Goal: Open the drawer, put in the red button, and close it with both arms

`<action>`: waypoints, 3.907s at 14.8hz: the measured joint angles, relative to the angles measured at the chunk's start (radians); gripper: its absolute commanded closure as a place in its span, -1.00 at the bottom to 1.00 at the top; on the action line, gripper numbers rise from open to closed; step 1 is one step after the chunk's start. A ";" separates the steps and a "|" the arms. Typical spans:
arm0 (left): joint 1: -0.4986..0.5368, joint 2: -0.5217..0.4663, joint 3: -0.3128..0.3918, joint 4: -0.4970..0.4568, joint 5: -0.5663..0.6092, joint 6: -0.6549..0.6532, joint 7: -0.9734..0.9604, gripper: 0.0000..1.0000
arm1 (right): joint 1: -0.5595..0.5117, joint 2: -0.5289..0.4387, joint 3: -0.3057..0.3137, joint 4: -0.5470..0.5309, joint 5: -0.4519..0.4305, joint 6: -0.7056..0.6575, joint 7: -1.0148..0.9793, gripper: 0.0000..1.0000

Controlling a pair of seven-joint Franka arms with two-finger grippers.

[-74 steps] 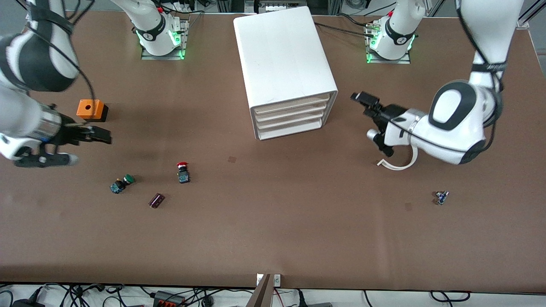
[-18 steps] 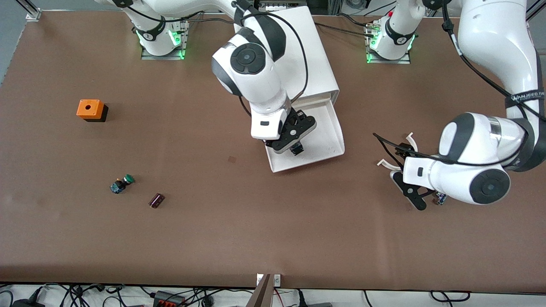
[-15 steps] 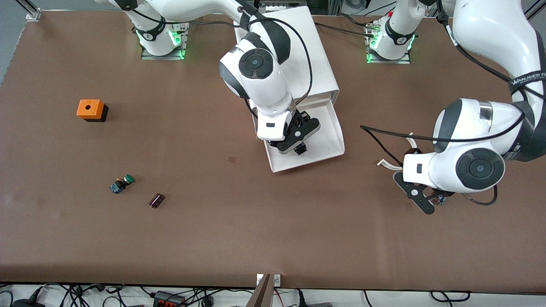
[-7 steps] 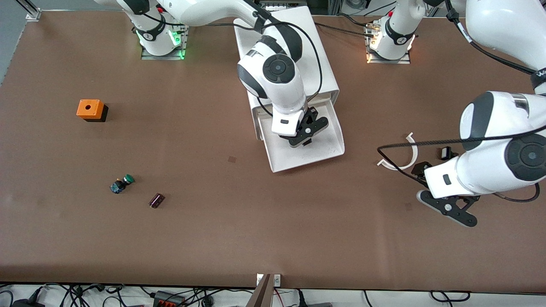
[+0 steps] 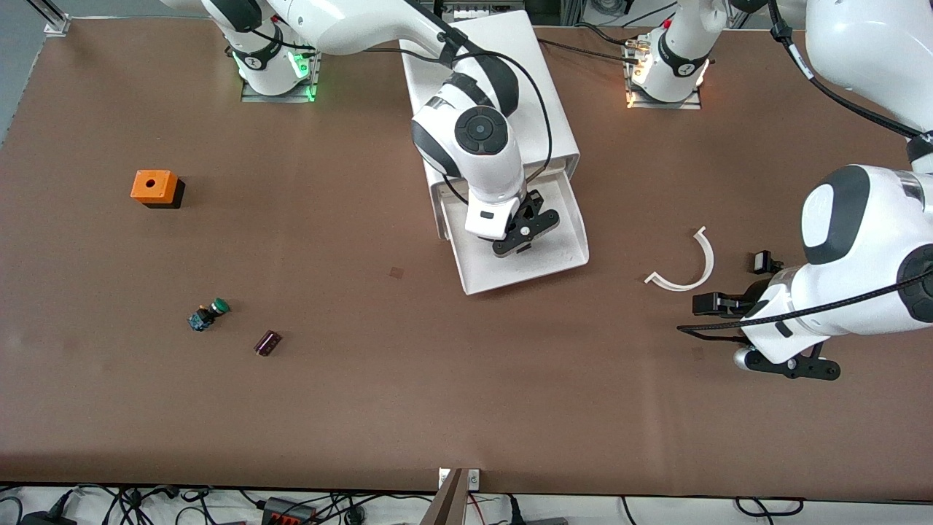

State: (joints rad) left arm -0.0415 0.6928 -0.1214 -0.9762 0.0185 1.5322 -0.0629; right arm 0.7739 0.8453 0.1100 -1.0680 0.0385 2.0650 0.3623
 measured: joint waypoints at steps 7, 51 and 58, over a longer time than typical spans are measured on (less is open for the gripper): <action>-0.019 -0.005 -0.003 -0.002 0.000 0.000 -0.035 -1.00 | -0.005 0.000 -0.006 0.000 0.000 0.000 0.029 -1.00; -0.391 -0.028 -0.114 -0.541 -0.001 0.573 -0.752 -1.00 | -0.839 -0.610 -0.088 -0.260 -0.069 -0.556 -0.352 -1.00; -0.390 -0.029 -0.201 -0.540 -0.007 0.419 -0.821 -1.00 | -0.838 -0.756 -0.085 -0.511 -0.078 -0.426 -0.398 -1.00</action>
State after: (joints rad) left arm -0.4315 0.6641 -0.3226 -1.5164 0.0113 1.9514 -0.8843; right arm -0.0645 0.0894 0.0246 -1.5788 -0.0393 1.6388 -0.0355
